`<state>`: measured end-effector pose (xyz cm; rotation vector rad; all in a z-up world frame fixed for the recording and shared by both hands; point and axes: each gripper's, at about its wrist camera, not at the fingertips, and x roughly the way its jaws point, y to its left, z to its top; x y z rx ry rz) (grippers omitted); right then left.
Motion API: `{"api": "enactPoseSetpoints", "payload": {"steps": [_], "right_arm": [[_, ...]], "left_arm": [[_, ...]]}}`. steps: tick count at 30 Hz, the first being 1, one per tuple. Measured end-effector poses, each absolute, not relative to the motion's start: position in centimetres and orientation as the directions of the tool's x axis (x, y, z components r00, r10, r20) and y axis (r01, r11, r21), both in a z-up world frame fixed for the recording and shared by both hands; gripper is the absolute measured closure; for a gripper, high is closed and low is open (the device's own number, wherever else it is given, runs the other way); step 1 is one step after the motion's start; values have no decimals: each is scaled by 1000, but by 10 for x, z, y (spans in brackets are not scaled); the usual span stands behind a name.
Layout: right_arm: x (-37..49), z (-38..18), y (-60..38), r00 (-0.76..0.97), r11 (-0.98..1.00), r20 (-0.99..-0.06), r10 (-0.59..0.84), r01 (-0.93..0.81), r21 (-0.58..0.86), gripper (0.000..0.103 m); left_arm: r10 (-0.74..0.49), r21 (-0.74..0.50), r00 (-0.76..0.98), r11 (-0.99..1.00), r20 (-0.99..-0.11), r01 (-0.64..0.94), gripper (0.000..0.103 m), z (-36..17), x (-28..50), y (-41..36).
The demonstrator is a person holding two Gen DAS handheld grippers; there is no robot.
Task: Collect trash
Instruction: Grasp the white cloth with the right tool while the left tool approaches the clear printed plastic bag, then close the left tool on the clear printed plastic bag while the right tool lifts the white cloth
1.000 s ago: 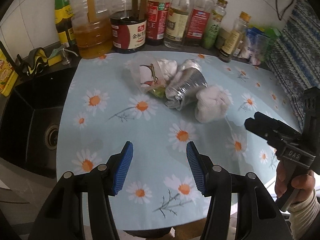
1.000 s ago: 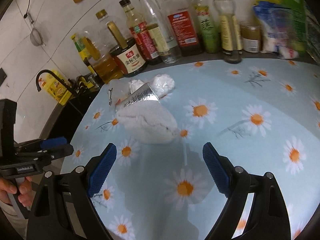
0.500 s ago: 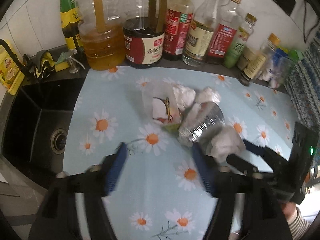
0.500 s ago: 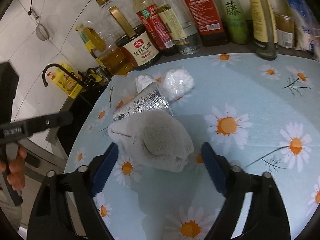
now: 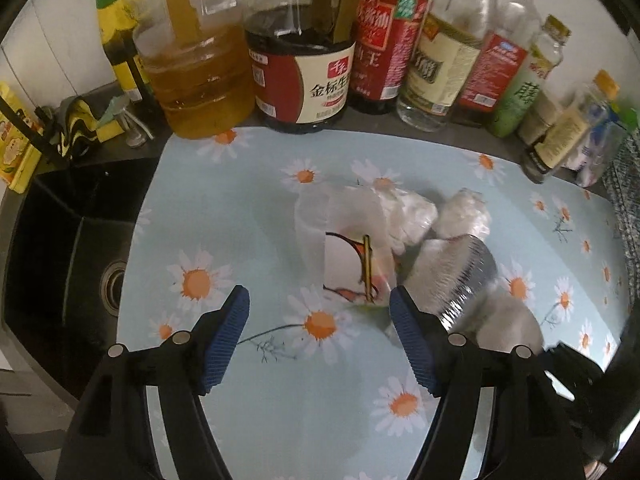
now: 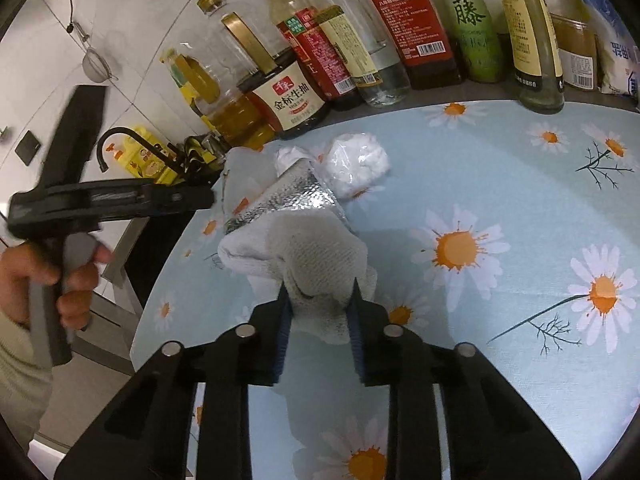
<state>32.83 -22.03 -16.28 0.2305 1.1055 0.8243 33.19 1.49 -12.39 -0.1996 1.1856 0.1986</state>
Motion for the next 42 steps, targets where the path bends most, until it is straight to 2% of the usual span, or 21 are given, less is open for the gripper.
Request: {"api": "enactPoseSetpoints", "payload": {"steps": [13,16,17,23,37,40,41,42], "right_arm": [[318,-144,-256,258,702,-669,697,-440,560,79],[316,-143,-265,271,712,-671,690,-421,562,79],[316,-143,-267,276,716,-672,687,-415,562,79],[314,-141,-276,288,723,-672,682,-398,564,79],[319,-147,-284,286,727,-674,681,-369,579,79],[322,-149,-286,283,729,-676,680,-362,582,79],[323,-150,-286,282,729,-677,680,-361,582,79],[323,-150,-286,282,729,-677,679,-361,581,79]], "left_arm": [[-25,-119,321,954,-947,-276,33,-147,371,27],[-12,-100,314,959,-949,-266,30,-146,375,26],[-3,-90,310,960,-951,-266,23,-146,376,26],[44,-42,307,962,-951,-269,17,-143,389,30],[55,-25,279,960,-959,-279,17,-167,424,39],[62,-20,283,960,-957,-278,20,-170,424,40],[56,-26,285,961,-957,-277,31,-171,424,40],[50,-31,283,961,-958,-276,48,-173,426,41]]}}
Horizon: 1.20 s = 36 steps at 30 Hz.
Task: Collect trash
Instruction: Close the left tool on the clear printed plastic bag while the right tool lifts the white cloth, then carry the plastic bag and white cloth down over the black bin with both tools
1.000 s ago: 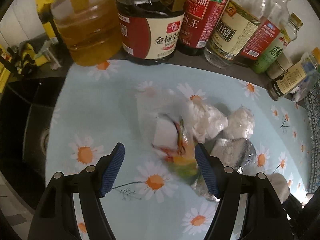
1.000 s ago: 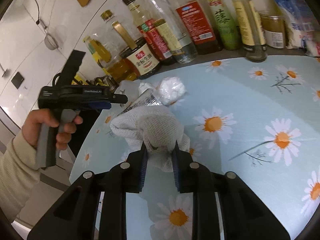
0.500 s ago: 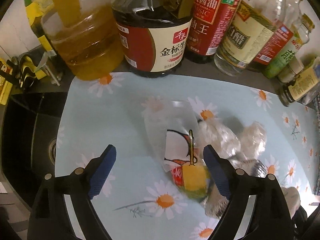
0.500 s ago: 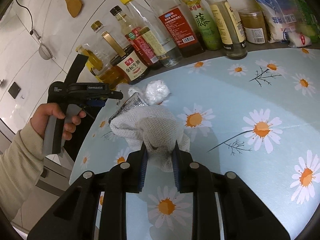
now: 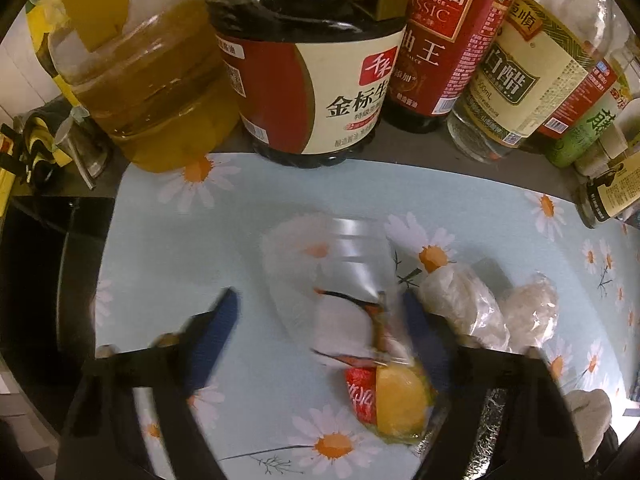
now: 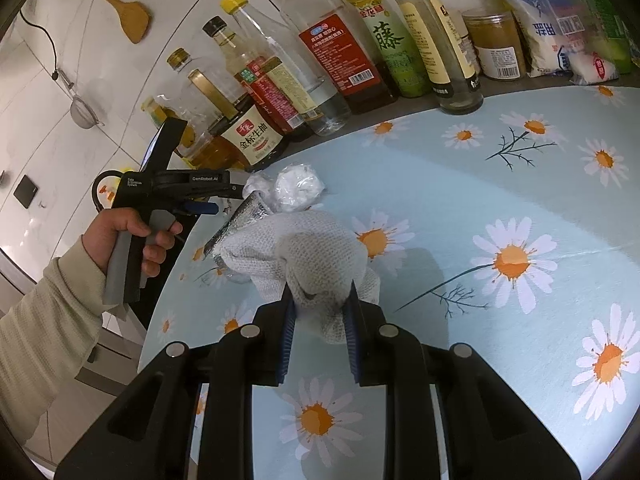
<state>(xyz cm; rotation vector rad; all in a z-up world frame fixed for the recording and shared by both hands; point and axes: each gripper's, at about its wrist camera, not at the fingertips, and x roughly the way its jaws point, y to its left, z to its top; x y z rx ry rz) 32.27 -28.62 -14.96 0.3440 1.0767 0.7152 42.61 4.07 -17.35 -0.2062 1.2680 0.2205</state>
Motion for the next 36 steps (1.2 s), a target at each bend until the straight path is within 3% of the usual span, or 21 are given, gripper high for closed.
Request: {"api": "enactPoseSetpoints", "payload": {"steps": [16,36], "right_arm": [[309,-138,-274,282,728,-677,680,-371,576,79],[206,-82,-233,387,795,-700,600,-380,472,79]], "left_arm": [[24,-59,347,972,-938,-227,48,-155,382,39],[-84,-138,477,987,-875,-80,48,-110,218,51]]}}
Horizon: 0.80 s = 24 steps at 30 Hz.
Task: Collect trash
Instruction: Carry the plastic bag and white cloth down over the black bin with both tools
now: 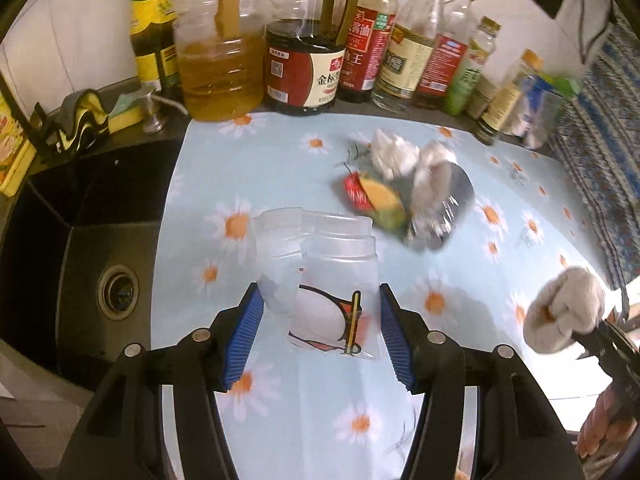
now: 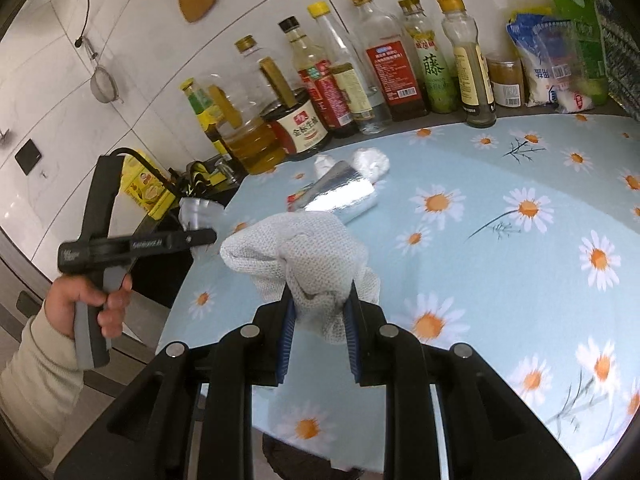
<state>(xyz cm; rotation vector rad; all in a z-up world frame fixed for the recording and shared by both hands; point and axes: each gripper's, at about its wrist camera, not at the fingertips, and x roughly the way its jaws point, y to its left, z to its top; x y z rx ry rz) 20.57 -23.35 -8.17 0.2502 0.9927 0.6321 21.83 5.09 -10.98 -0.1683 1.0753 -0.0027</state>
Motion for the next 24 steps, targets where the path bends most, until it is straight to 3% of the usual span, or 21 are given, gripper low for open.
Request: {"api": "enactPoseSetpoints", "payload": {"steps": [24], "right_arm": [[57,-56,-167,423,849,-742,521,-350,396,79]], "left_arm": [[-248,-221,519,969,-818,114,48,-102,35,50]]}}
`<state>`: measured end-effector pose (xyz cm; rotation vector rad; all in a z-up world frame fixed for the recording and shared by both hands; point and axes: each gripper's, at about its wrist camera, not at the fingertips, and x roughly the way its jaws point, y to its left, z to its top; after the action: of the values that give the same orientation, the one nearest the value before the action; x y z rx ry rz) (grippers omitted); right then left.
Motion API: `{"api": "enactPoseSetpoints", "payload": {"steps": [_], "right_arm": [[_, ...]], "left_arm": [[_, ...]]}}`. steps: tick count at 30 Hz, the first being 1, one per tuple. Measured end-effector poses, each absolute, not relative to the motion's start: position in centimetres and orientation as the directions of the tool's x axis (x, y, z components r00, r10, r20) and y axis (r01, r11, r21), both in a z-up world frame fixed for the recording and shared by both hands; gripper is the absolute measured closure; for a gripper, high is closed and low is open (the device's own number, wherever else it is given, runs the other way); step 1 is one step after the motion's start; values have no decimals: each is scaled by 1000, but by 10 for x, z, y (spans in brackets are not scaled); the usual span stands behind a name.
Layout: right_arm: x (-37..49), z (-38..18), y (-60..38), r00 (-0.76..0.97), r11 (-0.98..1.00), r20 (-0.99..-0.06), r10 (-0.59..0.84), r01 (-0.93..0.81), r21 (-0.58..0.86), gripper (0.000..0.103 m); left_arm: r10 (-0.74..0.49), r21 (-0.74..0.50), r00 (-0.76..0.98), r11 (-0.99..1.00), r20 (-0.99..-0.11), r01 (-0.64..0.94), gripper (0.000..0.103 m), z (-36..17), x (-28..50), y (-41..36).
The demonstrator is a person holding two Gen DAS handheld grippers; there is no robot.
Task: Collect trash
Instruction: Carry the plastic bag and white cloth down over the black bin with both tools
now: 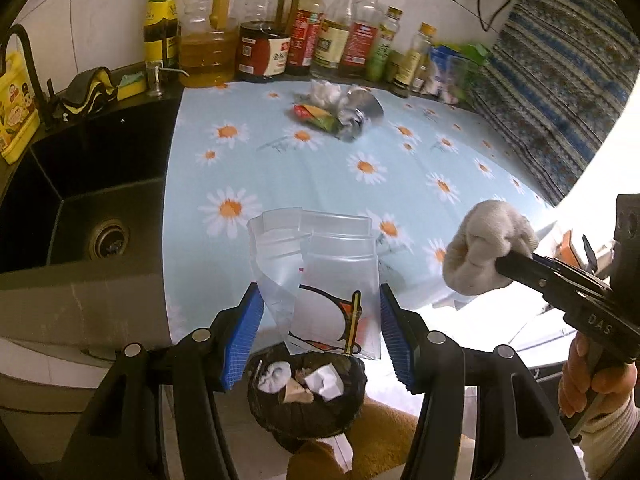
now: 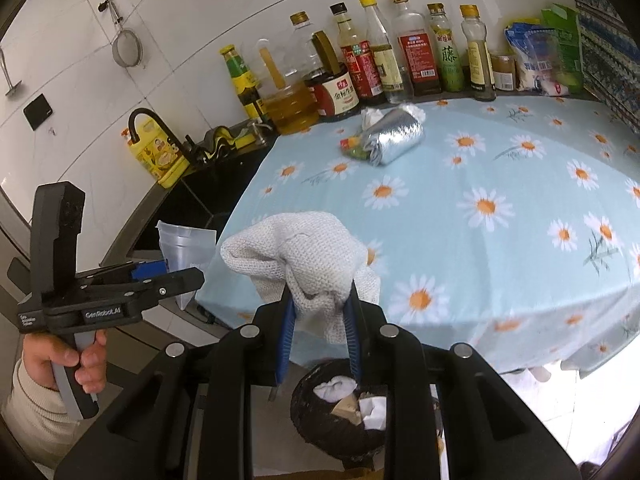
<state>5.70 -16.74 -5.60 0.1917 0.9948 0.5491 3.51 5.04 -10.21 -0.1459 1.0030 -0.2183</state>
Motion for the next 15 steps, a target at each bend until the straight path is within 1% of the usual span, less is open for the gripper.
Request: {"api": "enactPoseSetpoints", "payload": {"steps": [15], "right_arm": [[-8,-82,-144,374,867,-788,489,-311,389,78]], "left_arm": [[-298,-258,455,954,-839,150,48,-137,-15,50]]}}
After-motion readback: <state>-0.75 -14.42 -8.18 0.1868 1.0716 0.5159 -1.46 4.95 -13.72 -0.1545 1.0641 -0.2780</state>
